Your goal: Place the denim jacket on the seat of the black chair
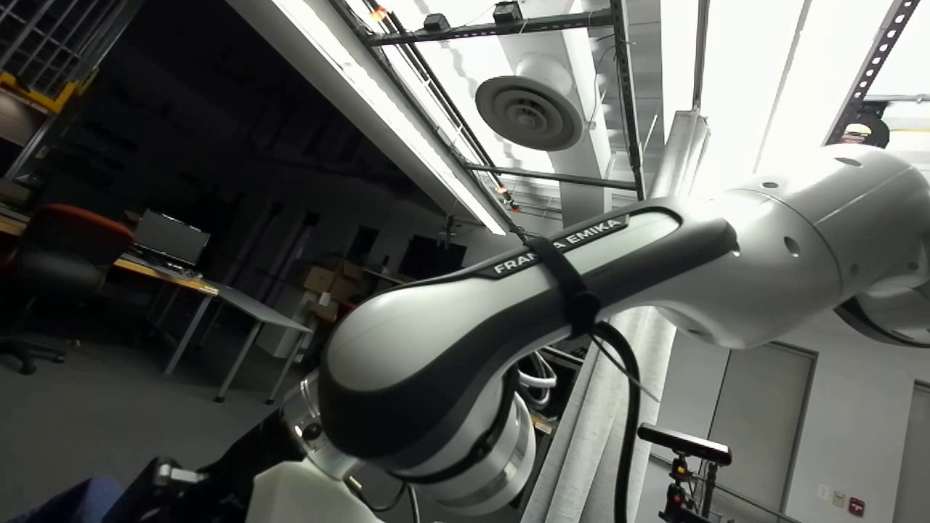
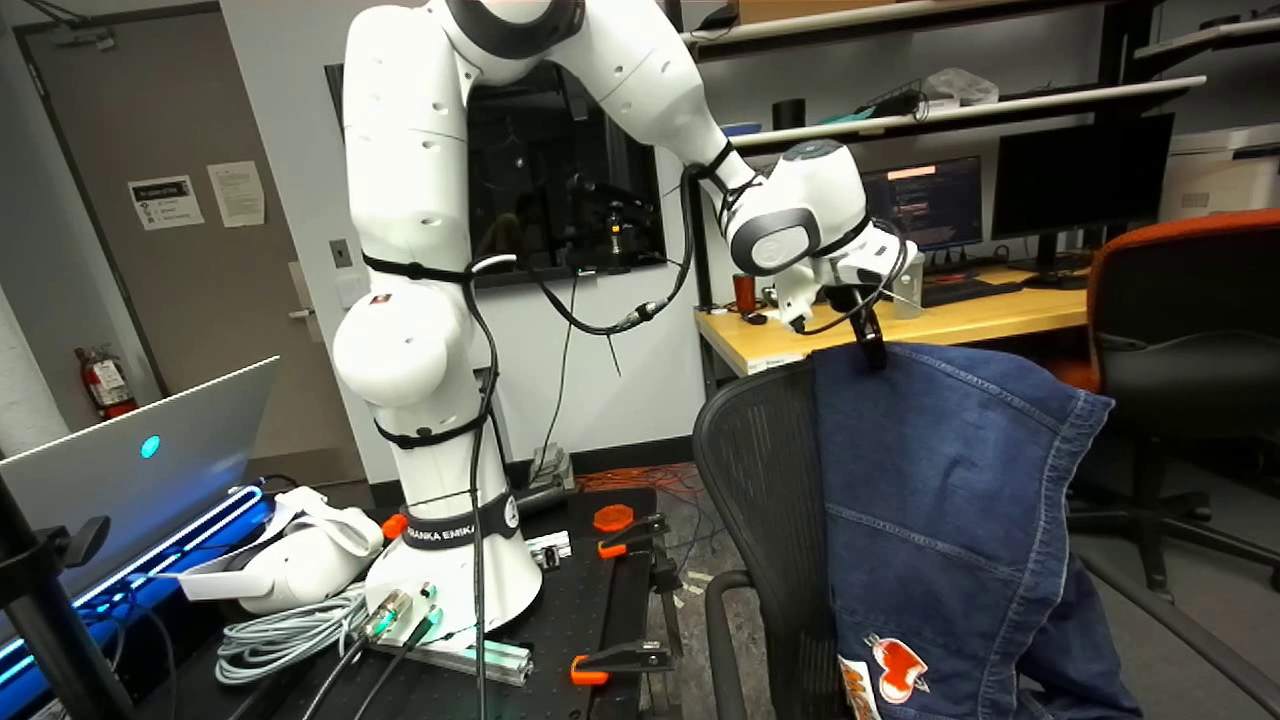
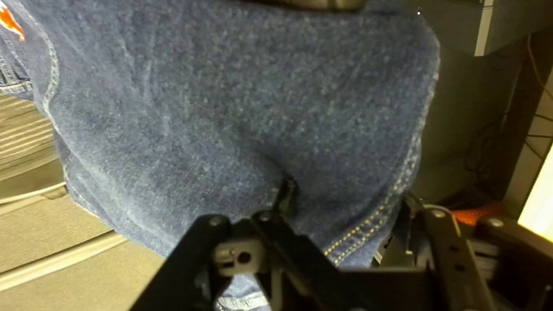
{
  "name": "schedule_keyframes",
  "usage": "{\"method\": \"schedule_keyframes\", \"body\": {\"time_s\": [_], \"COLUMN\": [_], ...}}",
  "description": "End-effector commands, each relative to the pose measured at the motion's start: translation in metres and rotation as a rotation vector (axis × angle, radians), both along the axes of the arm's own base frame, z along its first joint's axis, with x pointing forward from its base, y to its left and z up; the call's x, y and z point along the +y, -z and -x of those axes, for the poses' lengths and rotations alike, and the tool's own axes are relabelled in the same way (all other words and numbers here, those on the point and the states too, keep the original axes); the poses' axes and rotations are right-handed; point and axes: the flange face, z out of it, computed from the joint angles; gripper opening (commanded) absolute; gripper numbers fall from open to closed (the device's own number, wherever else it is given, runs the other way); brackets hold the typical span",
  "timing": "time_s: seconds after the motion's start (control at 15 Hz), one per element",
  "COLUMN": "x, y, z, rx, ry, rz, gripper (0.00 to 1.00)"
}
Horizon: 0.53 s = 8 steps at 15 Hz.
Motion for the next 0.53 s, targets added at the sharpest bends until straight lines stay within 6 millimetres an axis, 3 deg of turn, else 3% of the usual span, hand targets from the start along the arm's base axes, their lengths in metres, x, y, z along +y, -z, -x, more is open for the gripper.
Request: {"method": "schedule_keyframes", "body": {"time_s": [0.0, 0.27, 0.47], "x": [0.007, 0.001, -0.011], "y": [-0.001, -0.012, -0.031], "z": [-0.010, -0.010, -0.006], "rx": [0.002, -0.004, -0.028], "ry": [0.024, 0.026, 0.042], "rz": [-0.028, -0.039, -0.057], "gripper": [0.28, 0.27, 0.27]}}
